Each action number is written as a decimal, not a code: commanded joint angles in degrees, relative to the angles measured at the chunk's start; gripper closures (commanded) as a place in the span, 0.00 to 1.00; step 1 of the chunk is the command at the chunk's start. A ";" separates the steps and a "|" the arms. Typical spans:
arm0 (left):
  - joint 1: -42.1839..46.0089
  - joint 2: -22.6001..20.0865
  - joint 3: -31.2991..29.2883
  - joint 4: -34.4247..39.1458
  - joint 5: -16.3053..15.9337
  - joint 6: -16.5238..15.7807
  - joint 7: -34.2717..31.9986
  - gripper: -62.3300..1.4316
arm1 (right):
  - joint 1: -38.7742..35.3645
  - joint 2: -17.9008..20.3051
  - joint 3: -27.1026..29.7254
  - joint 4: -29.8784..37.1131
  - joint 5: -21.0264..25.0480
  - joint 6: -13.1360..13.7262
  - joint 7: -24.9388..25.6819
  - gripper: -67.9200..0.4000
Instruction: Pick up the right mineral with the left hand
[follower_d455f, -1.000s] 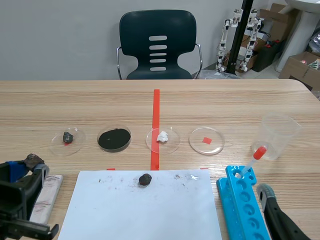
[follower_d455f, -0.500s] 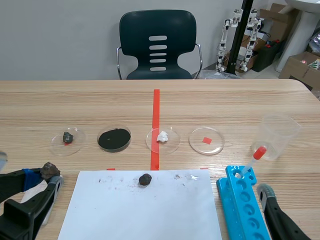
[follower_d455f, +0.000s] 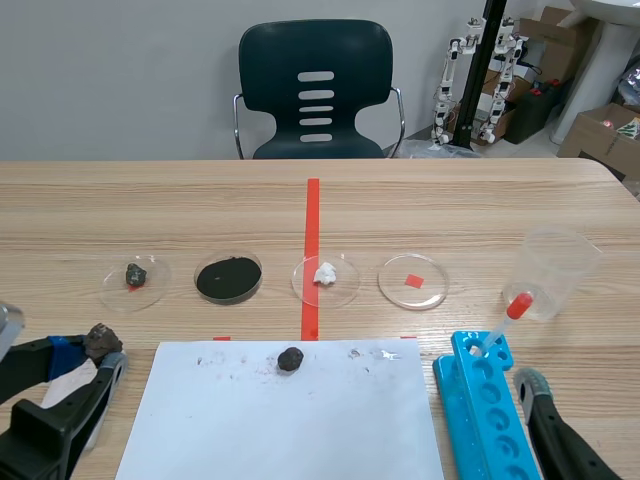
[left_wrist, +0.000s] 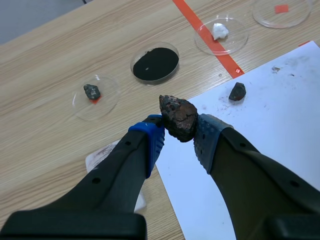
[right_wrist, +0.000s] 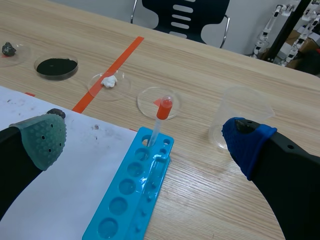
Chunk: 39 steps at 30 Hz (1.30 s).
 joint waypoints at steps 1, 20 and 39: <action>-0.20 0.26 0.07 0.72 -0.37 -0.07 -0.98 0.77 | 0.35 0.00 0.37 0.81 0.57 -0.20 0.83 0.00; -0.20 0.26 0.07 0.72 -0.37 -1.18 -1.16 0.77 | 0.35 0.00 0.37 0.81 0.57 -0.20 0.83 0.00; -0.17 0.26 0.07 0.72 -0.39 -1.18 -0.98 0.77 | 0.35 0.00 0.37 0.81 0.57 -0.20 0.83 0.00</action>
